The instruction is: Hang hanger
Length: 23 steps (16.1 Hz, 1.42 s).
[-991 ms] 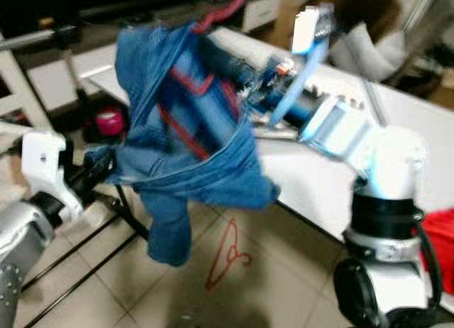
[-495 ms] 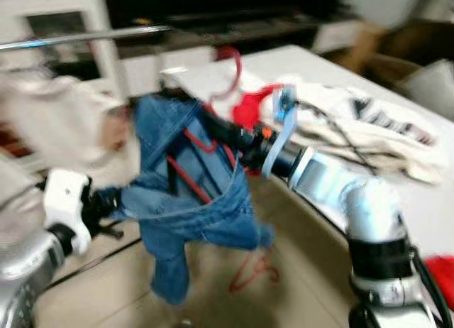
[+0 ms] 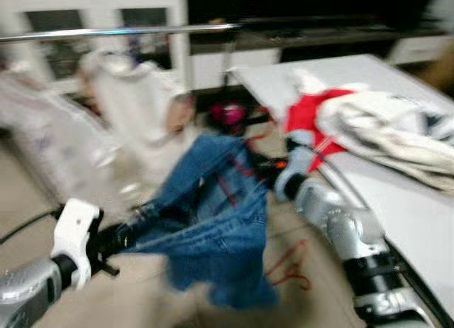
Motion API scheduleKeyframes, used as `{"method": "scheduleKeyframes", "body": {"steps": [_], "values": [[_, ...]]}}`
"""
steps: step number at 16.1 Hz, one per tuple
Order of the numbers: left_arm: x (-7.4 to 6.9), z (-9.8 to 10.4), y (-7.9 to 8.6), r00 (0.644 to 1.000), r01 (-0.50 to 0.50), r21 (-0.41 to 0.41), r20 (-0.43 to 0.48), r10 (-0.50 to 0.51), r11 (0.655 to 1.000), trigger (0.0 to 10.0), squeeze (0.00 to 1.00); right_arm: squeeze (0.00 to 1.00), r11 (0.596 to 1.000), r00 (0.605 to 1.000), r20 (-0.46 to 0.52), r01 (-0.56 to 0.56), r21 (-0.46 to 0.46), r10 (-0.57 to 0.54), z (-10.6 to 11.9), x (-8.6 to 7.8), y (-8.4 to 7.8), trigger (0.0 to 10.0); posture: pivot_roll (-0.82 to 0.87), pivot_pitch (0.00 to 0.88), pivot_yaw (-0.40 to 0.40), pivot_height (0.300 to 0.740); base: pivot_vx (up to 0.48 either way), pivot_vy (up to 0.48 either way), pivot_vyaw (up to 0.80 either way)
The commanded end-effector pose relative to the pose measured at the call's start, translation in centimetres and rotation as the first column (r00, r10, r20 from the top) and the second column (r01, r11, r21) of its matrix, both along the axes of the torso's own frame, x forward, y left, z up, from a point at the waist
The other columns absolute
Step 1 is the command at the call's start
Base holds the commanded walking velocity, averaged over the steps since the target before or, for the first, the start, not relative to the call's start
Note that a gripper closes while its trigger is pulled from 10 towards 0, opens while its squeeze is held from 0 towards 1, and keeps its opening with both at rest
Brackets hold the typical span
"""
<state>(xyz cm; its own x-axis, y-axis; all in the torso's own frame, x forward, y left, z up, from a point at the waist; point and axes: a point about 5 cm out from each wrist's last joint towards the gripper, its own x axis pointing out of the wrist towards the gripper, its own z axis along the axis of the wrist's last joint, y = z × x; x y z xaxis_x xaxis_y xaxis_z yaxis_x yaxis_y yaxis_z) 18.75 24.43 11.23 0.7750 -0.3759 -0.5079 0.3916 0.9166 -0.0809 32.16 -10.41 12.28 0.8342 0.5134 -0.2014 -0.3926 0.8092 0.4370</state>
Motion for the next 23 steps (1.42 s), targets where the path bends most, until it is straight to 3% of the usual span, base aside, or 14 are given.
{"method": "scheduleKeyframes", "body": {"steps": [1, 3, 6, 7, 8, 10, 11, 12, 13, 15, 18, 19, 20, 23], "values": [[0.1, 0.7, 0.5, 1.0, -0.022, -0.001, 0.014, 0.022, 1.0, 10.0, 1.0, 0.0, 0.996, 0.995, 0.061, 0.081, -0.024, -0.079, 0.6, 0.7, -1.3, 10.0, 0.07, 0.0, -0.066, 0.74, 0.0, 0.0, 0.74], [1.4, 2.1, 0.1, 0.994, -0.056, -0.117, 0.092, 0.067, 0.992, 10.0, 1.0, 0.0, 0.995, 0.993, 0.087, 0.079, -0.057, -0.074, 0.1, 0.9, -1.2, 10.0, 0.07, 0.0, -0.07, 0.74, 0.0, 0.0, 0.73], [3.5, 4.1, -0.7, 0.964, -0.068, -0.09, 0.25, 0.089, 0.994, 10.0, 1.0, 0.0, 0.99, 0.991, 0.09, 0.106, -0.089, -0.098, -1.1, 0.9, -1.5, 10.0, 0.06, 0.0, -0.076, 0.74, 0.0, 0.0, 0.72], [4.0, 4.5, -1.0, 0.956, -0.065, -0.086, 0.28, 0.086, 0.994, 10.0, 0.89, 0.0, 0.989, 0.99, 0.085, 0.12, -0.091, -0.112, -1.4, 0.8, -1.8, 10.0, 0.07, 0.0, -0.077, 0.74, 0.0, 0.0, 0.72], [4.9, 5.2, -1.3, 0.942, -0.079, -0.062, 0.322, 0.095, 0.995, 10.0, 0.0, 0.0, 0.987, 0.989, 0.077, 0.136, -0.086, -0.129, -1.7, 0.7, -1.9, 10.0, 0.07, 0.0, -0.081, 0.74, 0.0, 0.0, 0.72], [5.8, 5.3, -1.4, 0.943, -0.12, -0.097, 0.3, 0.144, 0.988, 10.0, 0.0, 0.0, 0.988, 0.989, 0.093, 0.126, -0.093, -0.117, -1.7, 0.7, -1.6, 10.0, 0.06, 0.0, -0.073, 0.74, 0.0, 0.0, 0.72], [6.6, 5.7, -2.0, 0.942, -0.113, -0.292, 0.273, 0.196, 0.95, 10.0, 0.0, 0.0, 0.987, 0.988, 0.111, 0.12, -0.104, -0.108, -1.5, 0.7, -1.3, 10.0, 0.06, 0.0, -0.073, 0.74, 0.0, 0.0, 0.71], [6.9, 6.0, -2.3, 0.939, -0.091, -0.349, 0.281, 0.197, 0.933, 10.0, 0.83, 0.0, 0.987, 0.988, 0.113, 0.121, -0.102, -0.11, -1.5, 0.8, -1.3, 10.0, 0.05, 0.0, -0.07, 0.74, 0.0, 0.0, 0.71], [7.1, 6.2, -3.0, 0.948, -0.035, -0.393, 0.277, 0.155, 0.919, 10.0, 1.0, 0.0, 0.987, 0.987, 0.116, 0.124, -0.103, -0.112, -1.5, 0.8, -1.4, 10.0, 0.05, 0.0, -0.07, 0.74, 0.0, 0.0, 0.7], [7.5, 5.4, -3.8, 0.964, 0.021, -0.276, 0.262, 0.055, 0.961, 10.0, 1.0, 0.0, 0.986, 0.986, 0.117, 0.127, -0.109, -0.115, -1.6, 0.8, -1.4, 10.0, 0.05, 0.0, -0.072, 0.74, 0.0, 0.0, 0.7], [8.3, 5.9, -3.7, 0.935, -0.023, -0.142, 0.347, 0.072, 0.99, 10.0, 1.0, 0.0, 0.982, 0.984, 0.113, 0.147, -0.118, -0.134, -1.8, 0.6, -1.9, 10.0, 0.03, 0.0, -0.064, 0.74, 0.0, 0.0, 0.7], [8.2, 5.9, -3.9, 0.931, -0.019, -0.12, 0.359, 0.061, 0.993, 10.0, 0.34, 0.0, 0.981, 0.984, 0.109, 0.154, -0.12, -0.141, -1.9, 0.5, -2.0, 10.0, 0.03, 0.0, -0.064, 0.74, 0.0, 0.0, 0.71], [7.3, 5.2, -5.1, 0.939, 0.048, -0.034, 0.342, -0.033, 0.998, 10.0, 0.0, 0.0, 0.976, 0.982, 0.098, 0.171, -0.133, -0.159, -2.2, 0.3, -2.4, 10.0, 0.03, 0.0, -0.064, 0.74, 0.0, 0.0, 0.7], [6.5, 4.7, -5.8, 0.938, 0.105, -0.035, 0.335, -0.087, 0.994, 10.0, 0.0, 0.0, 0.975, 0.98, 0.111, 0.177, -0.137, -0.163, -1.7, 0.3, -2.6, 10.0, 0.03, 0.0, -0.075, 0.74, 0.0, 0.0, 0.47]]}}
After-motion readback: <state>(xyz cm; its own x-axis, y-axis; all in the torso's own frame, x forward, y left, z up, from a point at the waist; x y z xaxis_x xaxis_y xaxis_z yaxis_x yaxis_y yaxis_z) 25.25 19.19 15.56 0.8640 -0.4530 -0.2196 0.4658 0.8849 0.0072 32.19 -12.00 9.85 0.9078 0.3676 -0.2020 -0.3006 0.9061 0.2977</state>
